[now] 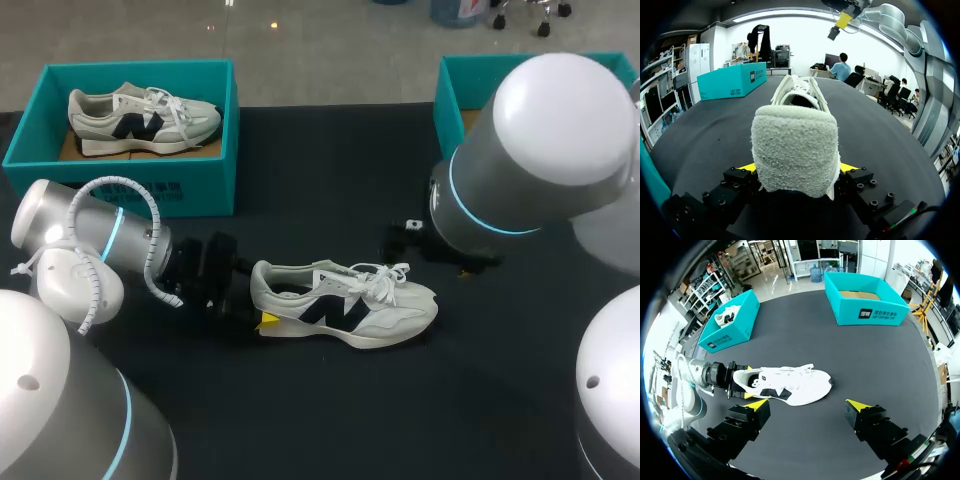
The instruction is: Take the shoe out of the shoebox, open the shoe tongue, remove and reinsert the insole, then place the shoe into the shoebox
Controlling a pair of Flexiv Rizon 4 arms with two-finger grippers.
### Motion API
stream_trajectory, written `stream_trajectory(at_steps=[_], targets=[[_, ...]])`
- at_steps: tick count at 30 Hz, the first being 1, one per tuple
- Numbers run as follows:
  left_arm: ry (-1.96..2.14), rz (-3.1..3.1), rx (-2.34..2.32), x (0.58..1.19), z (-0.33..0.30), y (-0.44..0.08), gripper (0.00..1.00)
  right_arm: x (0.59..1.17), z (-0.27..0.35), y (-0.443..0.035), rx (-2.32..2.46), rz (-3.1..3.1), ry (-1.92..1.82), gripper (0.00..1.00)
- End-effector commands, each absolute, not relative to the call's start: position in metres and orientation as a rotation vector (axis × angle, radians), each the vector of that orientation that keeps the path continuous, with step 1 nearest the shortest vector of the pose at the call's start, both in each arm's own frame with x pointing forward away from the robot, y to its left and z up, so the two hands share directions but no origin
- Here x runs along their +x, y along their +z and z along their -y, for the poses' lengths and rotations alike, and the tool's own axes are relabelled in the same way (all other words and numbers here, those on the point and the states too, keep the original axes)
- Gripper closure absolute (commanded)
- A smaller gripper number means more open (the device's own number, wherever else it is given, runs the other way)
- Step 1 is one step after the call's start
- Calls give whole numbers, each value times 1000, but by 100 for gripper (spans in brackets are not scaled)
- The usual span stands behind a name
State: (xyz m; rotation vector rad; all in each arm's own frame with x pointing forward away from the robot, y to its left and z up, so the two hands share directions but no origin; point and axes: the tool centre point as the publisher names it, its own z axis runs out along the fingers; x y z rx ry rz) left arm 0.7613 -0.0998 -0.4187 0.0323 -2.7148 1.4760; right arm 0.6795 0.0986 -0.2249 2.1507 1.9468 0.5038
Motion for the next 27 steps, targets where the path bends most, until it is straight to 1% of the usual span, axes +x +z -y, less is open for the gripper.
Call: stream_trajectory(at_steps=[1,7,10,12,18,27], targets=[[1469,2718,34,760,99,-421,100,699,-154,-238,2144,-1950,353,0],[1469,2718,34,760,99,-421,100,699,-179,-243,2129,-2026,297,0],[1469,2718,34,760,99,-421,100,699,-193,-244,2128,-2050,300,0],[1469,2718,34,760,99,-421,100,698,-200,-243,2159,-2078,365,0],[1469,2718,34,760,99,-421,100,696,-223,-242,2124,-2115,342,0],[1469,2718,34,760,99,-421,100,696,-223,-242,2124,-2115,342,0]])
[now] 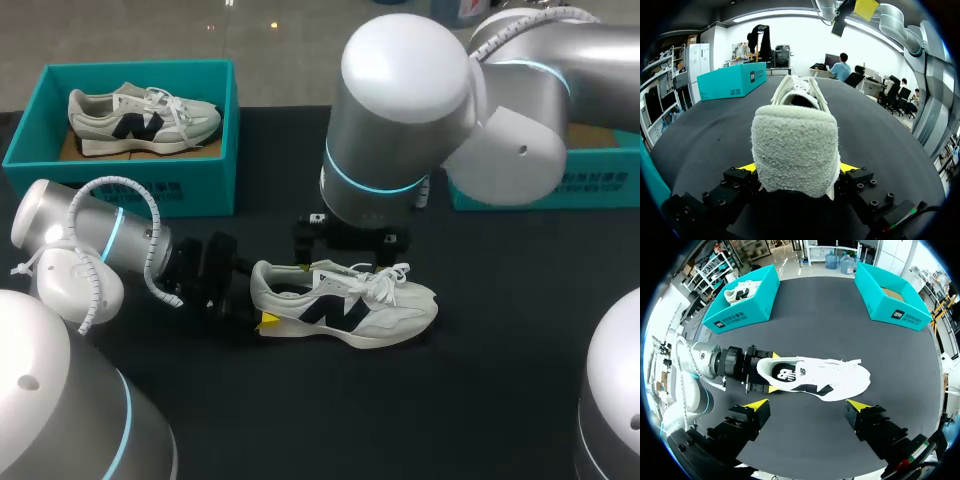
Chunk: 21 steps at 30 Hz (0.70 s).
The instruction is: Take the shoe out of the shoebox, open the shoe tongue, remove and reinsert the insole, then place the shoe into the shoebox
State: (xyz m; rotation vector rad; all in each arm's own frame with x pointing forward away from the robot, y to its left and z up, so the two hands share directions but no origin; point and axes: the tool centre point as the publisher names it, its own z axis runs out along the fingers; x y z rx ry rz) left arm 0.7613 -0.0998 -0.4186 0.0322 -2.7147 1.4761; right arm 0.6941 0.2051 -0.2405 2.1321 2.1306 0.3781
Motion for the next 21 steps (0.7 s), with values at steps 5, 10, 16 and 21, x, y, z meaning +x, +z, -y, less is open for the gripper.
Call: stream_trajectory(at_steps=[5,10,16,21], targets=[[1469,2718,34,760,99,-421,100,696,-223,-242,2124,-2115,342,0],[1469,2718,34,760,99,-421,100,696,-223,-242,2124,-2115,342,0],[1469,2718,34,760,99,-421,100,704,-233,-255,2055,-2092,278,0],[1469,2718,34,760,99,-421,100,712,-237,-269,2023,-2041,168,0]])
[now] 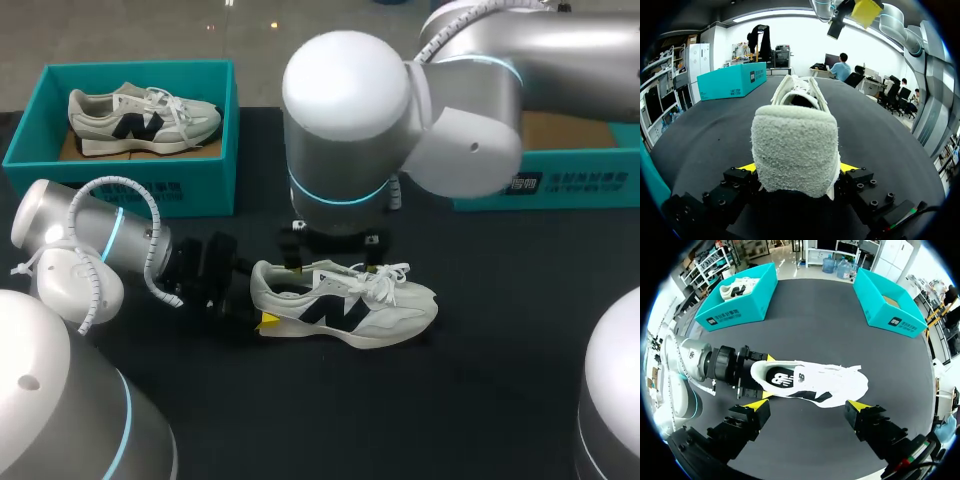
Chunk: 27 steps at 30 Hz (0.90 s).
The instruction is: Take the shoe out of the shoebox, open the shoe tongue, remove and reinsert the insole, then place the shoe into the shoebox
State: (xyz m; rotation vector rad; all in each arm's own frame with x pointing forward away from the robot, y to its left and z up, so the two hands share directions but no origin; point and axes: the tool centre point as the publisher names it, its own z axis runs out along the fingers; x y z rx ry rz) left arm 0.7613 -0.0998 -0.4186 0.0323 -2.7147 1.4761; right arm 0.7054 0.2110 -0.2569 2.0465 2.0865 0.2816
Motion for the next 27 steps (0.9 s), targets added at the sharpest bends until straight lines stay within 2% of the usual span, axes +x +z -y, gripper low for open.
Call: stream_trajectory(at_steps=[1,12,27], targets=[[1469,2718,34,760,99,-421,100,713,-238,-271,2027,-2044,175,0],[1469,2718,34,760,99,-421,100,721,-230,-306,2045,-1884,29,0],[1469,2718,34,760,99,-421,100,722,-230,-311,2062,-1876,45,0]])
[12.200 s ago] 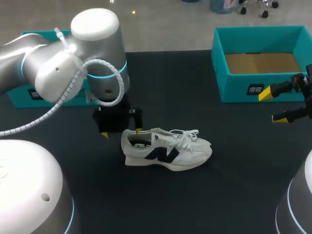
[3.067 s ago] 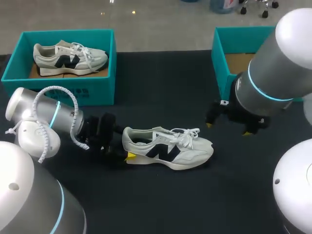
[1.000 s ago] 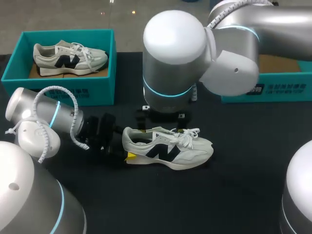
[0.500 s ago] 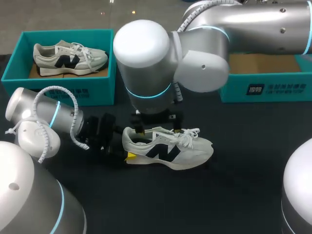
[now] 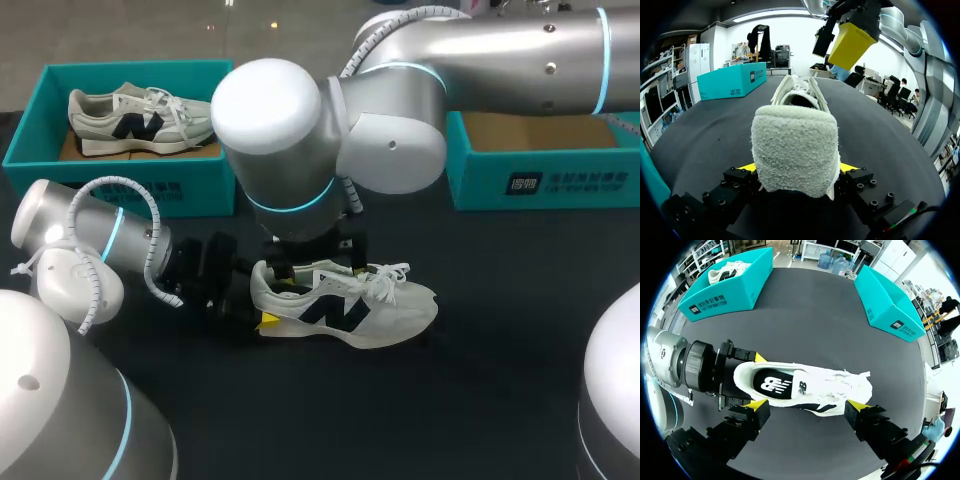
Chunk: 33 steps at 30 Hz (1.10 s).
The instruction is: Take the shoe out of the shoebox, open the shoe tongue, remove and reinsert the insole, then place the shoe into the shoebox
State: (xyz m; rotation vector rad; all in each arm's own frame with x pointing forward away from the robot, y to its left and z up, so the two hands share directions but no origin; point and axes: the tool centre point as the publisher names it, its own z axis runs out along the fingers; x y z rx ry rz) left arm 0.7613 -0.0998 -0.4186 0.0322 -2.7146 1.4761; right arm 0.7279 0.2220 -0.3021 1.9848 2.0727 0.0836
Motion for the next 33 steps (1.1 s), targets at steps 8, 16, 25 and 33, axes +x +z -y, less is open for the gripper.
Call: stream_trajectory(at_steps=[8,16,25,33], targets=[[1469,2718,34,760,99,-421,100,736,-227,-325,2090,-1820,-29,0],[1469,2718,34,760,99,-421,100,747,-221,-339,2072,-1788,-111,0],[1469,2718,34,760,99,-421,100,749,-217,-349,2034,-1768,-190,0],[1469,2718,34,760,99,-421,100,755,-193,-350,2032,-1719,-251,0]])
